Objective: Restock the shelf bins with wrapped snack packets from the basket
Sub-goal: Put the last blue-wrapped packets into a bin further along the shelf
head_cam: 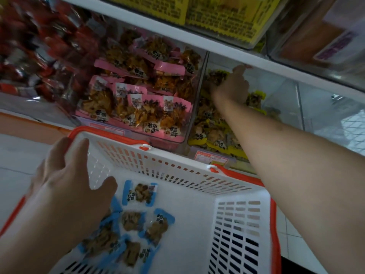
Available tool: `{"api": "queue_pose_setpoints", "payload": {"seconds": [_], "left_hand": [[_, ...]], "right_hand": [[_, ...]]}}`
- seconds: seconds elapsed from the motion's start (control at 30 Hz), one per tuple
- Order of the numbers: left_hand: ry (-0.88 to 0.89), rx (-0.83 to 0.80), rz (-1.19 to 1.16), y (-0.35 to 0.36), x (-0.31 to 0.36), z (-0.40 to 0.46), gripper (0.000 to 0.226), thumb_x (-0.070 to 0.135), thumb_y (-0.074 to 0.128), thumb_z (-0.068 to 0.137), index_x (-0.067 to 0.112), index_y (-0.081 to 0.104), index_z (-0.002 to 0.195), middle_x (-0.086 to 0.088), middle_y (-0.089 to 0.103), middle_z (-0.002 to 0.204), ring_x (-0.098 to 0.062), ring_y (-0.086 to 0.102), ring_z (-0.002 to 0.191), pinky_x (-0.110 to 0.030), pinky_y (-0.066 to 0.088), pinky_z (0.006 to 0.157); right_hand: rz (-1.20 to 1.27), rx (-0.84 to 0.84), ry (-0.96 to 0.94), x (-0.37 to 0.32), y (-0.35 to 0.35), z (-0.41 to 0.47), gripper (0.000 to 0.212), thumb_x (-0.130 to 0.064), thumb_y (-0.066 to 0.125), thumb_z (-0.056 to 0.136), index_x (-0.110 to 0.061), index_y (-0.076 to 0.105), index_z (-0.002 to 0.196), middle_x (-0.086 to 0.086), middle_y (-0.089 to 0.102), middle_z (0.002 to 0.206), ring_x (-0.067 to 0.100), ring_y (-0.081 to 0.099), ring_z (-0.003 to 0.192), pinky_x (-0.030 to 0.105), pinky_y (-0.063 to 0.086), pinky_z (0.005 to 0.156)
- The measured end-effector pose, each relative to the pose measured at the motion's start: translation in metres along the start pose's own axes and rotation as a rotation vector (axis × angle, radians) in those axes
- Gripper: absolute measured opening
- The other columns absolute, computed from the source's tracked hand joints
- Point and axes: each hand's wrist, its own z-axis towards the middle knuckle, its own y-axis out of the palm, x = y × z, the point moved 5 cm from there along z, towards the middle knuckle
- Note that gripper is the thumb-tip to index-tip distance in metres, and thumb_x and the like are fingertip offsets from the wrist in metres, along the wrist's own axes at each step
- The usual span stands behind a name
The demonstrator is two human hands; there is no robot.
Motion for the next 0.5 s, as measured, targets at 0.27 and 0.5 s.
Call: {"api": "queue_pose_setpoints", "payload": {"seconds": [0.27,0.5], "left_hand": [[-0.056,0.008,-0.199,-0.029,0.016,-0.003,0.073,0.035,0.065,0.089,0.031,0.035,0.155,-0.001,0.034,0.158,-0.037,0.048,0.134,-0.055,0.046,0.108],[-0.126,0.035,-0.262,-0.049,-0.025,-0.028,0.06,0.024,0.062,0.091,0.021,0.043,0.149,-0.008,0.051,0.14,-0.032,0.055,0.119,-0.043,0.048,0.092]], "right_hand": [[0.17,0.086,-0.06,0.028,-0.066,-0.077,0.06,-0.047,0.062,0.094,-0.015,0.049,0.143,0.003,0.068,0.132,0.029,0.065,0.121,0.039,0.052,0.098],[-0.057,-0.382,-0.556,0.013,-0.057,-0.286,0.021,-0.01,0.062,0.094,-0.02,0.059,0.113,-0.003,0.06,0.113,0.02,0.051,0.114,0.038,0.049,0.099]]}}
